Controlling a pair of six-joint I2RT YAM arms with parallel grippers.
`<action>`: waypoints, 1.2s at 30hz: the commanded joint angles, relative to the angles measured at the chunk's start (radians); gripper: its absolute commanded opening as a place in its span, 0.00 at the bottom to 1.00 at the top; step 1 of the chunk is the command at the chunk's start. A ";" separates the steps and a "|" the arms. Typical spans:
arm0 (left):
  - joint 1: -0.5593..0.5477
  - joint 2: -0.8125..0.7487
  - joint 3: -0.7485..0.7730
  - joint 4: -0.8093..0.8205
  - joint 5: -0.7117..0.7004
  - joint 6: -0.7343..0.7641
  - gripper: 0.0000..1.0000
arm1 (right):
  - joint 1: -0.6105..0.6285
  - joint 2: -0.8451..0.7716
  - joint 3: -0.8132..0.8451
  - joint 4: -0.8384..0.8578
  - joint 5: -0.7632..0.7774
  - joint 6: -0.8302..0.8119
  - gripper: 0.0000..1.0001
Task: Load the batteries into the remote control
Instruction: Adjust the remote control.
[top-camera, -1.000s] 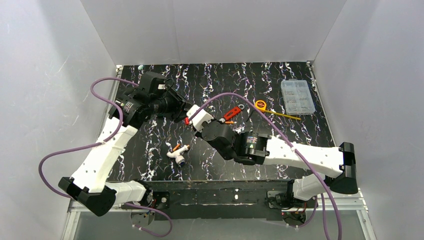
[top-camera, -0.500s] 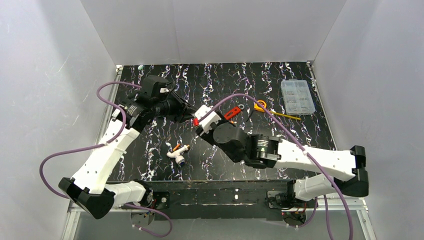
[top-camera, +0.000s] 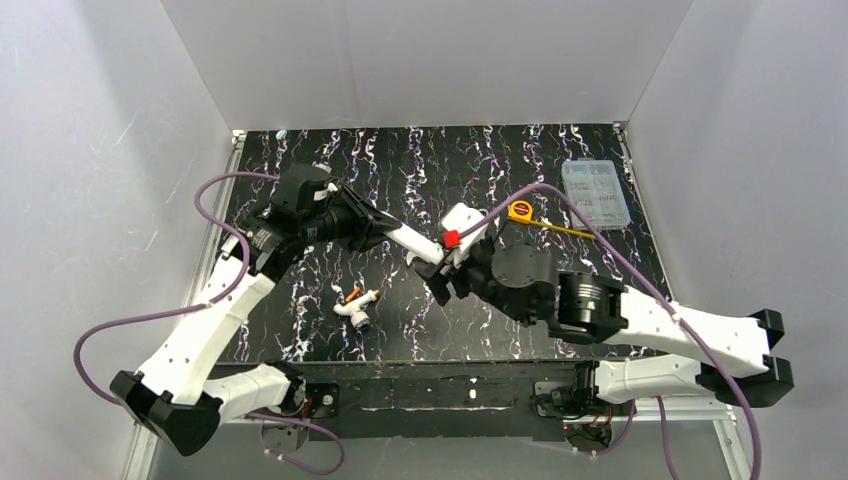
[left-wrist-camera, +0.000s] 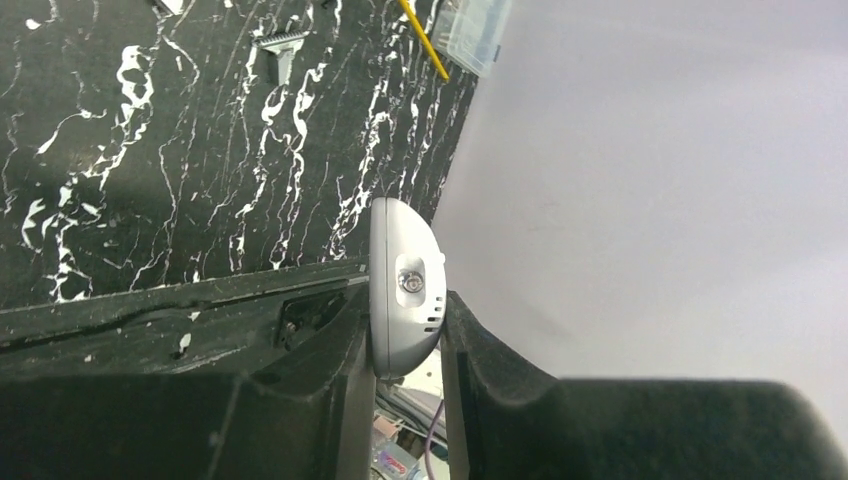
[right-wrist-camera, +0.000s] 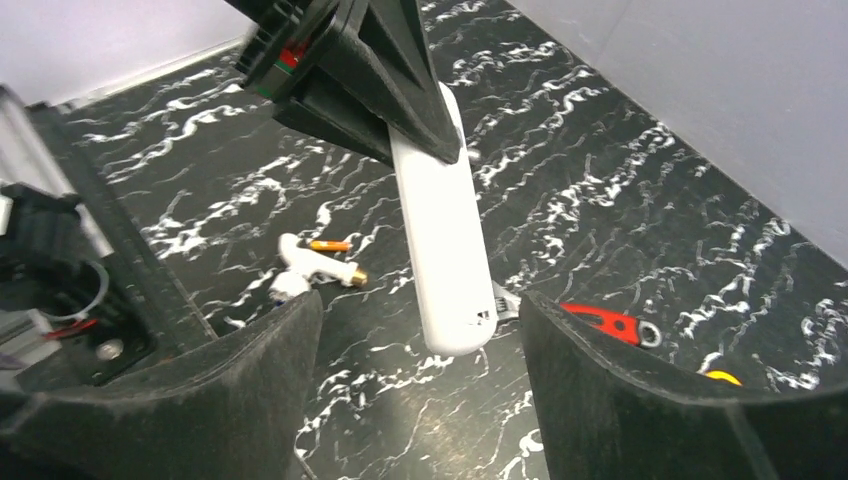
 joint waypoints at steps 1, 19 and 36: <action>-0.004 -0.097 -0.122 0.258 0.111 0.059 0.00 | -0.025 -0.066 0.058 -0.130 -0.160 0.126 0.82; -0.004 -0.208 -0.281 0.596 0.280 0.095 0.00 | -0.199 -0.137 0.002 -0.141 -0.351 0.235 0.86; -0.004 -0.233 -0.278 0.652 0.380 0.104 0.00 | -0.216 -0.094 -0.007 -0.115 -0.367 0.218 0.80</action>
